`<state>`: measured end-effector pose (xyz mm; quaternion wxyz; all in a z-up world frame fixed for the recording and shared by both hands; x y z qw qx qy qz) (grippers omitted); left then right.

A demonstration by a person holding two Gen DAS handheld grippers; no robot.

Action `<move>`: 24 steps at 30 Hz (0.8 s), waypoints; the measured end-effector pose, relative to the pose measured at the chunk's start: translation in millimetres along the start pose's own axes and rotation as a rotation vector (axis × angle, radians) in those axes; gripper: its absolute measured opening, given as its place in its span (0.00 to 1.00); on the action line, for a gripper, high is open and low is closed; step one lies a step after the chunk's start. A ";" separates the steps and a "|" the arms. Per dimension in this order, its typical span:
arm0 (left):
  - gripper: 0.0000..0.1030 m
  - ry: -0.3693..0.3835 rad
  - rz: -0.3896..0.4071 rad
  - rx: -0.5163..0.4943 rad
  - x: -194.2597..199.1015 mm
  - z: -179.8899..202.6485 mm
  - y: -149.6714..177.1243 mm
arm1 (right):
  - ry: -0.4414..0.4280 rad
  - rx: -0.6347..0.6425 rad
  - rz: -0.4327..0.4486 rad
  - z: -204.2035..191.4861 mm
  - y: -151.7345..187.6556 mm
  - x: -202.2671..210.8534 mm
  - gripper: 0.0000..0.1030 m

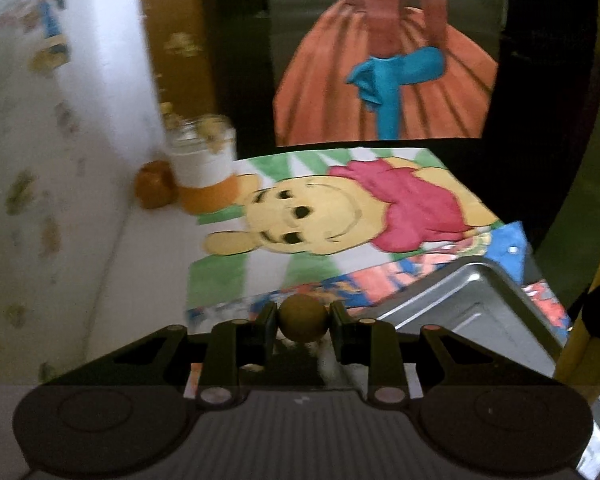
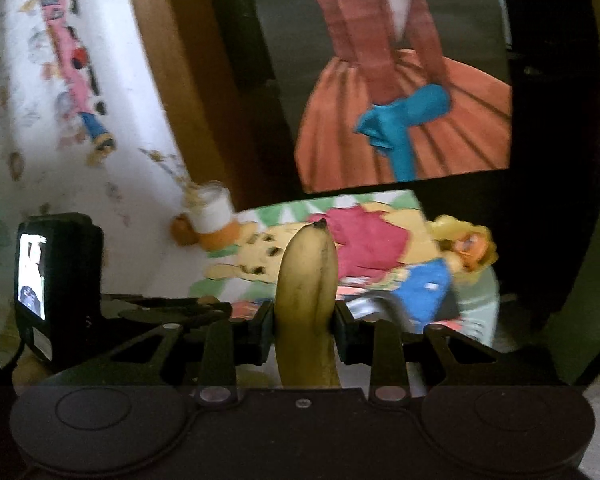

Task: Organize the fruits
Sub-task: 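Lift the kiwi with the left tool while the right tool carries the banana over the tray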

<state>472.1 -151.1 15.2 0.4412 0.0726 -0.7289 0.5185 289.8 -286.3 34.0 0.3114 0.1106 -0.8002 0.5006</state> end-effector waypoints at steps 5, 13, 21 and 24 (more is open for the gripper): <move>0.30 0.062 -0.010 -0.038 -14.2 35.2 -5.7 | 0.059 -0.009 -0.033 28.3 4.4 1.2 0.32; 0.30 0.132 -0.048 -0.094 -37.8 73.3 0.7 | 0.109 -0.031 -0.148 48.5 20.3 -19.8 0.32; 0.30 0.148 -0.093 -0.099 -55.7 73.2 8.4 | 0.091 -0.049 -0.206 50.2 24.6 -44.0 0.32; 0.30 0.157 -0.106 -0.089 -59.7 70.7 10.1 | 0.080 -0.045 -0.230 50.4 26.1 -55.4 0.32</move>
Point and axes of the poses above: each gripper's, at about its wrist camera, not at the fingertips, and x roughly against the way its jaws point, z to its right, y to its underside, the point moved 7 cm from there along -x, roughly the way its jaws point, and after that the axes turned 2 degrees about -x, right-handed, at the moved point
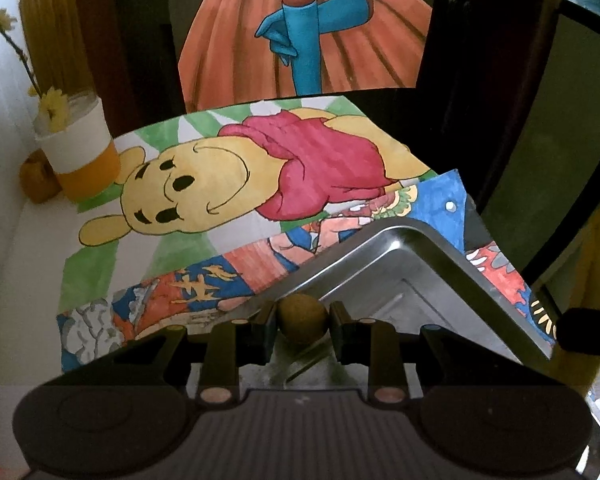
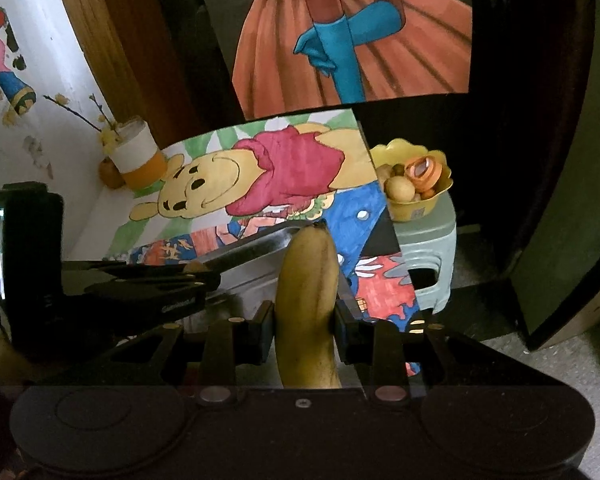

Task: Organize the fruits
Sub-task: 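Lift the kiwi with the left tool while the right tool carries the banana over the tray, then lower the kiwi into the tray with the left tool while the right tool lowers the banana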

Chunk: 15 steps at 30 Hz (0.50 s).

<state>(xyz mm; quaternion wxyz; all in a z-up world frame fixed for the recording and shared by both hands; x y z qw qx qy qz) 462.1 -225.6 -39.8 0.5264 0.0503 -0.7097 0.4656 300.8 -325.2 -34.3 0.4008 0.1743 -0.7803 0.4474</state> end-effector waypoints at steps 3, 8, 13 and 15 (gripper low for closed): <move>0.30 0.010 -0.012 0.013 -3.8 -2.1 3.0 | -0.010 0.009 -0.028 -0.3 0.7 -10.5 0.32; 0.30 0.014 -0.039 0.039 -12.1 -7.4 8.3 | -0.018 0.035 -0.048 -2.5 1.9 -22.2 0.32; 0.30 0.028 -0.040 0.044 -13.8 -8.2 9.0 | -0.037 0.050 -0.062 -2.4 0.9 -33.8 0.32; 0.30 0.033 -0.043 0.049 -13.7 -9.3 9.2 | -0.053 0.066 -0.067 -2.4 -0.1 -39.4 0.32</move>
Point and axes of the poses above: each gripper's, at about its wrist camera, not at the fingertips, and x roughly against the way its jaws point, z to its right, y to its underside, the point moved 7 cm from there along -x, roughly the way its jaws point, and after that the axes turned 2 degrees about -x, right-handed, at the moved point
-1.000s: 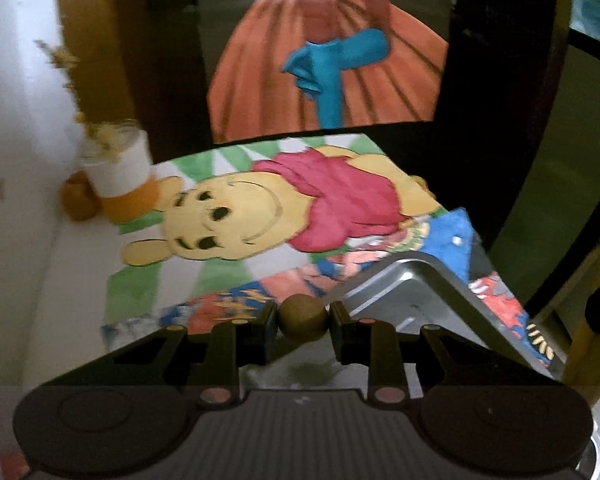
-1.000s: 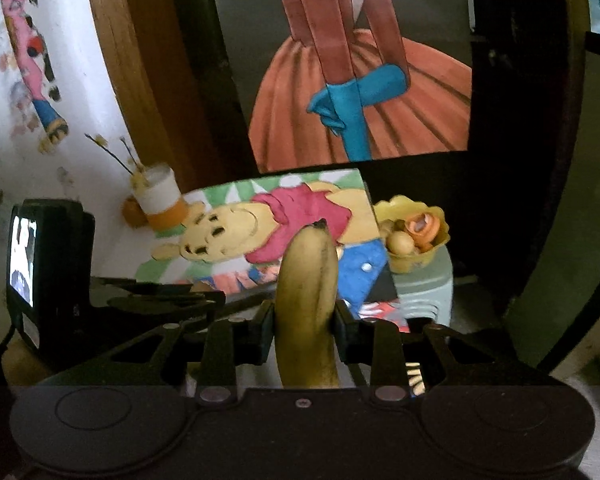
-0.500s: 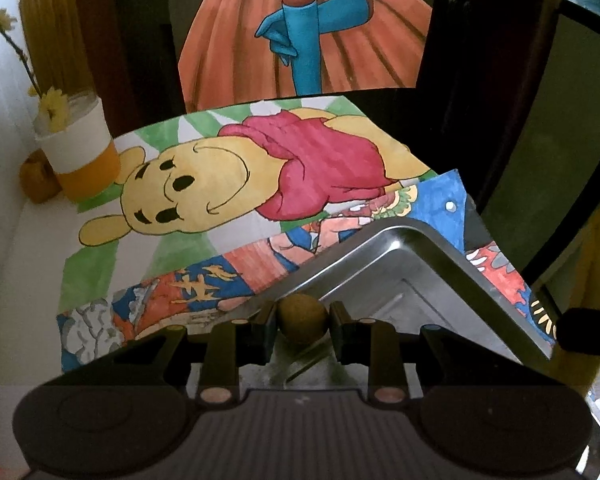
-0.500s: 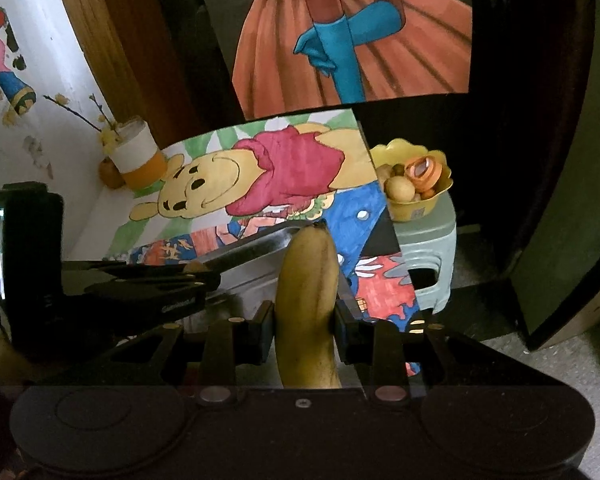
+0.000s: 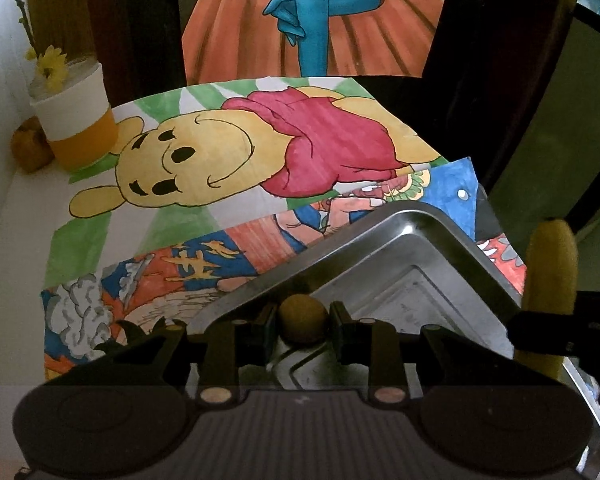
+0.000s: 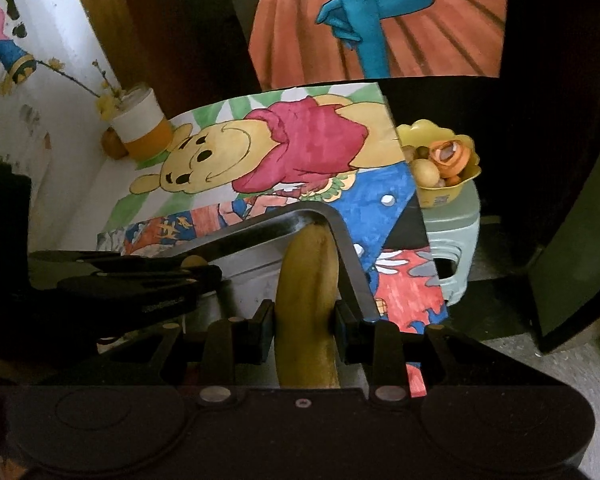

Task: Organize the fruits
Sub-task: 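Lower the kiwi into the tray with the left tool while the right tool lowers the banana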

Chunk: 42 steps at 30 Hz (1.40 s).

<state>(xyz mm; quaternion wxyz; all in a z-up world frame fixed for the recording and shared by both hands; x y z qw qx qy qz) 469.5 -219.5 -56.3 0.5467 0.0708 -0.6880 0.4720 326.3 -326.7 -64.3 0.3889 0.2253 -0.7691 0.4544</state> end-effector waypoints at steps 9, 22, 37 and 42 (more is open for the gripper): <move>0.30 0.005 -0.004 0.027 2.3 -2.8 3.9 | -0.063 0.024 -0.045 4.0 -3.2 -24.0 0.33; 0.36 -0.009 0.004 0.120 5.8 -11.3 8.2 | -0.078 0.060 -0.059 7.8 -3.9 -37.0 0.36; 0.71 -0.054 0.054 0.232 25.9 -24.1 11.3 | -0.065 0.158 -0.001 -0.9 0.7 -25.5 0.57; 0.85 -0.117 0.101 0.268 38.2 -33.6 11.2 | -0.041 0.159 0.039 -3.7 -0.6 -18.2 0.65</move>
Point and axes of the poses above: each gripper's, at about its wrist camera, not at the fingertips, and x roughly against the way its jaws point, z to its right, y to its underside, the point moved 7 cm from there along -x, roughly the way its jaws point, and after that the axes turned 2 degrees about -x, right-handed, at the moved point
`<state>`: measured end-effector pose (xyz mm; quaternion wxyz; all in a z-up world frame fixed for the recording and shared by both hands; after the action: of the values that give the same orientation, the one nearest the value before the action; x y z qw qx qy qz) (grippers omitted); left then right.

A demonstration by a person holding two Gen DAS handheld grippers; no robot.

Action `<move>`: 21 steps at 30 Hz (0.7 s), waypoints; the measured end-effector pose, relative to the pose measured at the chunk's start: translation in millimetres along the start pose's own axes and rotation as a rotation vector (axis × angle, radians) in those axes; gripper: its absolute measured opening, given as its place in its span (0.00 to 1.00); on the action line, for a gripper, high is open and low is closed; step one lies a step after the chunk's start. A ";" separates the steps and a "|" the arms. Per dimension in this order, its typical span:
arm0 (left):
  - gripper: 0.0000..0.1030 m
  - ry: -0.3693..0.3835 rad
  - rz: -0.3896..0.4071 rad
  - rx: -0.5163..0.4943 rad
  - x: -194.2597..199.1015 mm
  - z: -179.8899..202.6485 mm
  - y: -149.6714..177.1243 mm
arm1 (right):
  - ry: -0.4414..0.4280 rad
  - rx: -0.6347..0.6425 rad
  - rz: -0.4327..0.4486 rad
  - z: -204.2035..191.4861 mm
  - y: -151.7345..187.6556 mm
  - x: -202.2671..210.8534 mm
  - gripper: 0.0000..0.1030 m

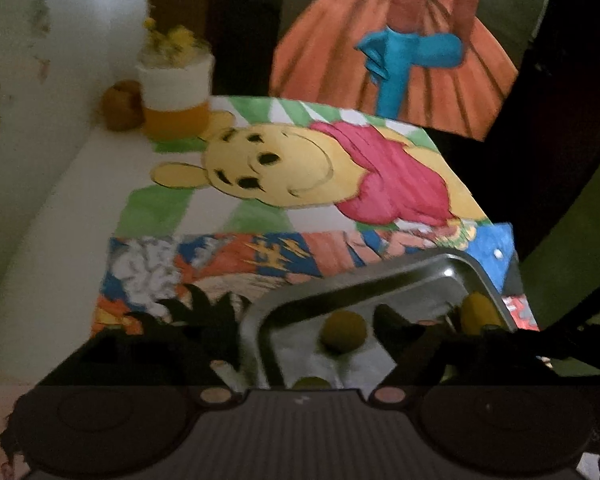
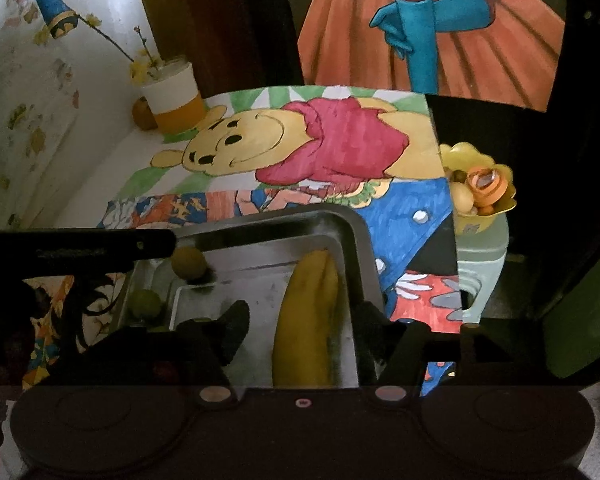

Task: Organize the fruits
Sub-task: 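Lower the kiwi into the tray with the left tool while the right tool lowers the banana, then open both tools to release the kiwi and banana and lift away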

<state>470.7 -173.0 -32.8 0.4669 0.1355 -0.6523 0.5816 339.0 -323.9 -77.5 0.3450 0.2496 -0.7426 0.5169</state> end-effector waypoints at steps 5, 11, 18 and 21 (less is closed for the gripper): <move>0.99 -0.046 0.034 0.031 10.0 -8.9 -0.4 | 0.020 -0.005 0.041 -1.8 -2.8 9.3 0.80; 1.00 -0.071 0.046 0.069 22.5 -19.5 7.9 | 0.042 -0.009 0.085 -7.7 -2.3 21.6 0.94; 1.00 -0.112 0.068 0.135 43.4 -37.1 22.2 | 0.063 -0.029 0.142 -14.1 2.9 43.0 0.99; 1.00 -0.161 0.117 0.153 56.0 -45.0 30.1 | 0.079 -0.032 0.155 -17.2 9.1 53.3 0.99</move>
<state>439.8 -104.0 -14.0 0.3667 0.1786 -0.6480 0.6432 302.8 -305.4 -38.0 0.3369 0.1654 -0.7537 0.5395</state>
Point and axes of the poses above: each gripper's, at about its wrist camera, not at the fingertips, and x roughly against the way its jaws point, z to its right, y to its underside, the point moved 7 cm from there along -x, roughly the way its jaws point, and after that the axes turned 2 degrees about -x, right-handed, at the moved point
